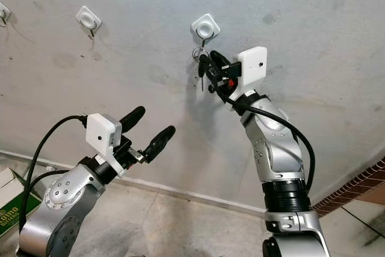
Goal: Hang keys on a hook
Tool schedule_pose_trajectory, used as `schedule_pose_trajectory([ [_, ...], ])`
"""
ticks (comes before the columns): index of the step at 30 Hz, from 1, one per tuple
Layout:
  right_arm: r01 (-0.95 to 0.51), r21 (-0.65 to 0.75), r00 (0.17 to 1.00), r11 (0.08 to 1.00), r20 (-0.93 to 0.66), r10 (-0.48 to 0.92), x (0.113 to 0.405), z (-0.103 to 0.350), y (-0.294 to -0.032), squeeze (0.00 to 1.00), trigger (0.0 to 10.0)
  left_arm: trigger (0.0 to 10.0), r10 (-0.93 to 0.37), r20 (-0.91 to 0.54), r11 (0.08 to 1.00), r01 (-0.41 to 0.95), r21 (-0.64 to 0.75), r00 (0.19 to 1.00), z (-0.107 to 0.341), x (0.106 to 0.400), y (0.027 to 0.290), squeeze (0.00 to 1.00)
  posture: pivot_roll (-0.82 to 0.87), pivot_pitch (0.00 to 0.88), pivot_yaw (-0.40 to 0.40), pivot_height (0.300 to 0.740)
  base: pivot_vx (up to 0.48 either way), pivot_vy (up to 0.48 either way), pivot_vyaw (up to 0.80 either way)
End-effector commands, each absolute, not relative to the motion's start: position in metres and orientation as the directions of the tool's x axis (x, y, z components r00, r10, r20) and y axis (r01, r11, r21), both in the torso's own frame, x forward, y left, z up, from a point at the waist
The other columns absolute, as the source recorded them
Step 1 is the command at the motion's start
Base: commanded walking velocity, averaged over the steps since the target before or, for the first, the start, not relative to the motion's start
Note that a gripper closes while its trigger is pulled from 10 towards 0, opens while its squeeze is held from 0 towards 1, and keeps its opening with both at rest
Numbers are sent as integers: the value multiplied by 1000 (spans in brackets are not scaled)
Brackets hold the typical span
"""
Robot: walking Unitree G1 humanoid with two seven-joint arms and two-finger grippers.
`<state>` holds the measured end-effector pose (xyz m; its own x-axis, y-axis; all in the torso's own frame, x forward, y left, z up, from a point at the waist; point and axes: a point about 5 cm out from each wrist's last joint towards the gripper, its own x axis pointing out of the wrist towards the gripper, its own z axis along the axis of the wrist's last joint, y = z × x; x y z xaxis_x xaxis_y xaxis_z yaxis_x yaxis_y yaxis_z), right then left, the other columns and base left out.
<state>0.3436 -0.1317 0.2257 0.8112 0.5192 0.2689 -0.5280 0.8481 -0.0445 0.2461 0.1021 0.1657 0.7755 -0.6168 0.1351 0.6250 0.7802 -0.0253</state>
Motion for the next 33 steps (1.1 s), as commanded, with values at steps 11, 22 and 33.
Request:
schedule_pose_trajectory([
  [11, -465, -41, 861, 885, 213, 462, 346, 211, -142, 1000, 10000, 10000, -601, 151, 792, 610, -17, 785, 168, 247, 105, 0, 40, 113, 37, 740, 0, 0, 0],
  [22, -454, -46, 870, 890, 193, 454, 338, 201, -147, 1000, 10000, 10000, -584, 143, 806, 592, -15, 799, 165, 244, 110, 0, 38, 108, 32, 740, 0, 0, 0],
  [33, -381, -119, 895, 917, 201, 398, 314, 195, -158, 1000, 10000, 10000, -565, 137, 821, 571, -12, 814, 162, 244, 114, 0, 29, 92, 28, 740, 0, 0, 0],
])
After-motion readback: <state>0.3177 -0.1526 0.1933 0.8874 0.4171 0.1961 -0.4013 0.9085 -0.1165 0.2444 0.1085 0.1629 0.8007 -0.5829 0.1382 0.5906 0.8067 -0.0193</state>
